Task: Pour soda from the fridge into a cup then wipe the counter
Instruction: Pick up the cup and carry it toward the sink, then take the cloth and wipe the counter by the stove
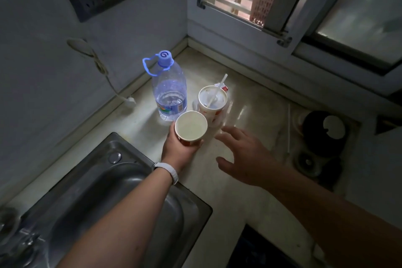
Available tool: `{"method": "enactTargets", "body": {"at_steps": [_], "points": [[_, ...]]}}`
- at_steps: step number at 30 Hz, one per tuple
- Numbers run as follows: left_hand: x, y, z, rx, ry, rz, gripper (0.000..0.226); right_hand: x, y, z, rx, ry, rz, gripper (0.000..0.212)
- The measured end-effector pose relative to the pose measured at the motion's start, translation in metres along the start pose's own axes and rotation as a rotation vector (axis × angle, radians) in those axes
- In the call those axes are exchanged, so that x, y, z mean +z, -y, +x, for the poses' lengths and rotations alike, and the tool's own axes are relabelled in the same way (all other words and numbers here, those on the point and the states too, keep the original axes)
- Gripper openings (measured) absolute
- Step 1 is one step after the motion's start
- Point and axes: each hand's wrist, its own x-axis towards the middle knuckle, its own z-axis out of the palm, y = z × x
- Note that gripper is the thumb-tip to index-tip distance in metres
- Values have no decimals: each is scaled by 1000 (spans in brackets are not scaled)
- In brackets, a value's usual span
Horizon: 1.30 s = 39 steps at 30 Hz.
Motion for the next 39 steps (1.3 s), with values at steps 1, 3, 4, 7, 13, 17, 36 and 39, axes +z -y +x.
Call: {"method": "enactTargets", "body": {"at_steps": [1,3,4,7,13,17,36,39], "points": [[0,0,-1,-4,5,-1,94,0,1,-1,0,1,0,61],[-1,2,-3,-18,21,4,83,-1,3,-2,2,9,-1,61],[-2,3,-5,-20,29,8,80,-1,4,-3,4,10,-3,61],[-12,1,-14,-13,52,61,79,-5,6,-9,-3,-8,-1,61],[-36,-18,-50,25,29,119,85,-26,15,-30,-31,-69,17,61],[-56,-49,-90,121,29,118,89,-43,34,-55,-68,-123,36,62],[-167,-132,-352,718,-220,769,78,-108,140,-213,-401,-304,28,60],[-192,-125,-388,678,-288,884,76,-113,170,-235,-460,-304,59,64]]}}
